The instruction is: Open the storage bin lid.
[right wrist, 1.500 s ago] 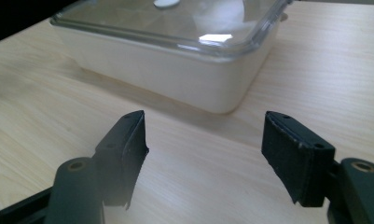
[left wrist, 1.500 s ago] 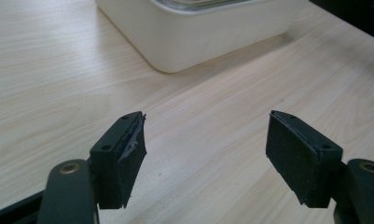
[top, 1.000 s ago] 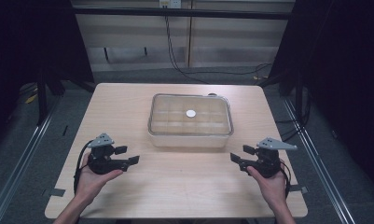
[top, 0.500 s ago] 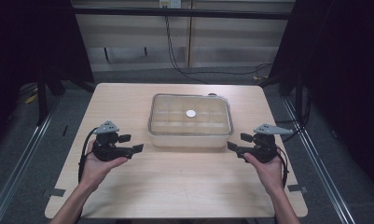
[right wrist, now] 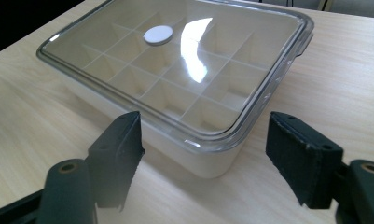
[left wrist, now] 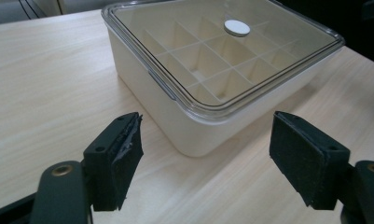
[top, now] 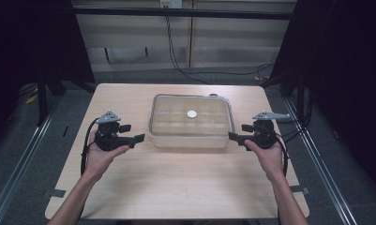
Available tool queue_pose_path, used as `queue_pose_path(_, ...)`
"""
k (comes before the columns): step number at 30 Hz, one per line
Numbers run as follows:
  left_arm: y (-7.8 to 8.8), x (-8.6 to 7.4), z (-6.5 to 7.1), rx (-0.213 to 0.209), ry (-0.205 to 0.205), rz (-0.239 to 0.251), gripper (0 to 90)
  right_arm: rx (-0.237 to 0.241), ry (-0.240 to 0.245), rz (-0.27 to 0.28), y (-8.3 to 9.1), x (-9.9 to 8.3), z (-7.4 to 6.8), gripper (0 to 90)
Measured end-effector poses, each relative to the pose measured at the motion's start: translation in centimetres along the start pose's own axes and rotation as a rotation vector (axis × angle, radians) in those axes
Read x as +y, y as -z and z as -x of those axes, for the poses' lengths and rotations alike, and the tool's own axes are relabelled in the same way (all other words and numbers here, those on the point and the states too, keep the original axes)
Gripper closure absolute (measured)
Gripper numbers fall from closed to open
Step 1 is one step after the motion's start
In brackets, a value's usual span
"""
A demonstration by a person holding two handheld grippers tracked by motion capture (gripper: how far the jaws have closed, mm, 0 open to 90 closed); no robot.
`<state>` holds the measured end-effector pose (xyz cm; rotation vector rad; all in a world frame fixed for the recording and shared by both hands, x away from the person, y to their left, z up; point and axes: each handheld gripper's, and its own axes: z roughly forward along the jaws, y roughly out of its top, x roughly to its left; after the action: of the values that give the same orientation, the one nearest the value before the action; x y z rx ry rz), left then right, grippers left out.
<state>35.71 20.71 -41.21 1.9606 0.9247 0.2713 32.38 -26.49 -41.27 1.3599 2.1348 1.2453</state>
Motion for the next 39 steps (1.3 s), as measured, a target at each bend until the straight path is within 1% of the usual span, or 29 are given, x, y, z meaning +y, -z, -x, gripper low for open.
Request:
queue_pose_path(1,-0.4,0.5,-0.4,0.0,-0.008,-0.018,25.4,-0.034,-0.007,-0.006,-0.1,0.6,0.3,20.6)
queue_pose_path(2,-0.4,0.5,-0.4,0.0,-0.008,-0.018,25.7,-0.034,-0.007,-0.006,-0.1,0.6,0.3,20.6)
queue_pose_path(3,-0.7,0.9,-0.7,-0.01,0.007,-0.033,25.8,-0.035,-0.02,0.003,0.0,1.1,0.7,20.2)
queue_pose_path(4,-0.9,1.1,-0.8,-0.019,0.004,-0.041,26.0,-0.033,-0.025,0.013,0.0,1.2,0.9,21.3)
queue_pose_path(7,-1.0,1.4,-0.9,-0.015,0.009,-0.036,26.4,-0.032,-0.03,0.02,-0.1,1.5,1.2,21.6)
queue_pose_path(8,-1.1,1.5,-1.0,-0.02,0.009,-0.035,26.4,-0.031,-0.033,0.015,-0.2,1.7,1.4,21.6)
queue_pose_path(9,-1.2,1.6,-1.1,-0.021,0.011,-0.036,26.4,-0.035,-0.029,-0.008,-0.6,1.9,1.5,21.5)
queue_pose_path(11,-1.4,1.8,-1.2,-0.014,0.01,-0.04,26.4,-0.038,-0.028,-0.011,-0.7,2.0,1.6,21.5)
queue_pose_path(12,-1.5,1.8,-1.2,-0.014,0.011,-0.043,26.4,-0.034,-0.024,-0.016,-0.9,2.1,1.6,22.0)
queue_pose_path(13,-1.7,1.8,-1.3,-0.012,0.021,-0.036,26.4,-0.028,-0.02,-0.019,-1.0,2.3,1.6,22.7)
queue_pose_path(14,-1.7,1.9,-1.3,-0.015,0.013,-0.049,26.5,-0.023,-0.022,-0.023,-1.2,2.5,1.7,24.3)
queue_pose_path(15,-2.0,2.0,-1.5,-0.016,0.018,-0.049,26.5,-0.005,-0.022,-0.031,-1.4,2.8,1.8,26.3)
queue_pose_path(19,-2.4,2.4,-1.7,-0.018,0.023,-0.057,26.5,0.007,-0.013,-0.069,-2.2,3.4,1.8,27.0)
queue_pose_path(21,-2.6,2.6,-1.7,-0.015,0.027,-0.058,26.5,0.008,-0.01,-0.074,-2.3,3.5,1.8,28.5)
queue_pose_path(22,-2.7,2.8,-1.8,-0.02,0.023,-0.057,26.4,0.009,-0.005,-0.073,-2.5,3.7,1.8,29.2)
queue_pose_path(23,-2.8,2.9,-1.7,-0.017,0.026,-0.052,26.8,0.023,-0.011,-0.078,-2.8,4.0,1.9,29.1)
queue_pose_path(24,-2.8,2.9,-1.7,-0.017,0.026,-0.052,27.0,0.023,-0.011,-0.078,-2.8,4.0,1.9,29.1)
queue_pose_path(25,-3.0,3.1,-1.8,-0.02,0.019,-0.053,27.4,0.029,-0.014,-0.092,-3.2,4.3,2.0,27.1)
queue_pose_path(26,-3.1,3.1,-1.7,-0.018,0.023,-0.052,27.4,0.029,-0.014,-0.092,-3.2,4.3,2.0,27.1)
queue_pose_path(27,-3.3,3.2,-1.8,-0.02,0.017,-0.049,28.1,0.026,-0.013,-0.102,-3.5,4.5,1.9,25.4)
queue_pose_path(30,-3.6,3.3,-2.0,-0.021,0.019,-0.053,28.5,0.024,-0.013,-0.111,-3.8,4.7,2.0,23.2)
queue_pose_path(31,-3.9,3.3,-2.2,-0.028,0.023,-0.054,28.3,0.017,-0.01,-0.112,-4.2,4.8,2.1,22.9)
queue_pose_path(32,-3.9,3.3,-2.2,-0.028,0.023,-0.054,28.2,0.017,-0.014,-0.123,-4.3,4.9,2.2,22.9)
queue_pose_path(33,-4.2,3.3,-2.3,-0.025,0.031,-0.062,27.9,0.016,-0.022,-0.132,-4.6,4.9,2.3,22.9)
queue_pose_path(34,-4.2,3.3,-2.3,-0.025,0.031,-0.062,27.6,0.016,-0.022,-0.132,-4.6,4.9,2.3,22.9)
queue_pose_path(35,-4.7,3.4,-2.4,-0.011,0.042,-0.073,27.3,0.018,-0.036,-0.15,-4.9,4.9,2.7,24.6)
queue_pose_path(38,-5.0,3.4,-2.5,-0.006,0.042,-0.082,27.1,0.013,-0.044,-0.136,-5.1,4.9,3.0,25.5)
queue_pose_path(39,-5.3,3.4,-2.5,-0.001,0.049,-0.089,27.1,0.017,-0.053,-0.135,-5.3,4.9,3.1,25.2)
